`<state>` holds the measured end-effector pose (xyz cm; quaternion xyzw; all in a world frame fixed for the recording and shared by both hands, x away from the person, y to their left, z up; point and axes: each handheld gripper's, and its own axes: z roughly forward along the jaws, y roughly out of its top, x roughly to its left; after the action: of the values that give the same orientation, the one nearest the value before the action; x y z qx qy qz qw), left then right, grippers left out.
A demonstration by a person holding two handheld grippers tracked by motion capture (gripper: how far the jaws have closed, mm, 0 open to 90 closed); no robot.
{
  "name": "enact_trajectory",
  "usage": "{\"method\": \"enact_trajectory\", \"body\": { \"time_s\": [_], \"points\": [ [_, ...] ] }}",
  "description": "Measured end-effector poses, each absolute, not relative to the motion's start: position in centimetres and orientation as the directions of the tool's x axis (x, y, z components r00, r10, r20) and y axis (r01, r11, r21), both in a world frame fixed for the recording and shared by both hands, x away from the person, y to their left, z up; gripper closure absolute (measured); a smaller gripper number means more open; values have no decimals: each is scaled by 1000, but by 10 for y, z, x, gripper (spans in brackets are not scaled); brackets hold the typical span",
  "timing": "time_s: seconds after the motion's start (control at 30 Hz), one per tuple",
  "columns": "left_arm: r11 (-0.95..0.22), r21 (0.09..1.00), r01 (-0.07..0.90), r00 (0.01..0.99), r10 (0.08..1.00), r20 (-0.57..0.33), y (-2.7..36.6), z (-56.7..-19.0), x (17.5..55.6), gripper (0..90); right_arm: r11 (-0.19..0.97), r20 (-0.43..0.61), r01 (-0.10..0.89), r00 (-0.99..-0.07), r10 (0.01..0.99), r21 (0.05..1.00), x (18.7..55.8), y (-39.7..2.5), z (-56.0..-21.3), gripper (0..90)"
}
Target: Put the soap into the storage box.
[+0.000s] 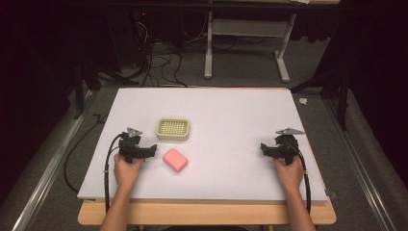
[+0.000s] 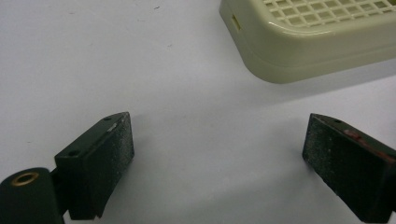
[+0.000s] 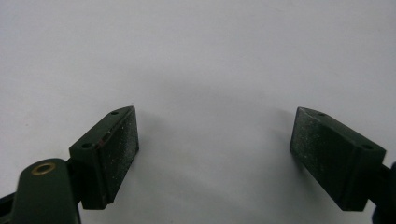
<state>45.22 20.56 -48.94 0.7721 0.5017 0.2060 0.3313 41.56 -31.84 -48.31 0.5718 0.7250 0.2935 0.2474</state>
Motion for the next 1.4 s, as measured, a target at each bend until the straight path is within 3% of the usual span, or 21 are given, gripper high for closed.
{"method": "enact_trajectory", "body": {
  "time_s": [1.0,1.4],
  "points": [
    [-254,720,646,390,920,-25,208,-487,452,120,174,-23,684,-224,974,708,416,-318,-483,161],
    [-255,763,594,450,891,-52,203,-466,434,118,174,-23,684,-223,974,708,416,-318,-483,161]
  ]
}}
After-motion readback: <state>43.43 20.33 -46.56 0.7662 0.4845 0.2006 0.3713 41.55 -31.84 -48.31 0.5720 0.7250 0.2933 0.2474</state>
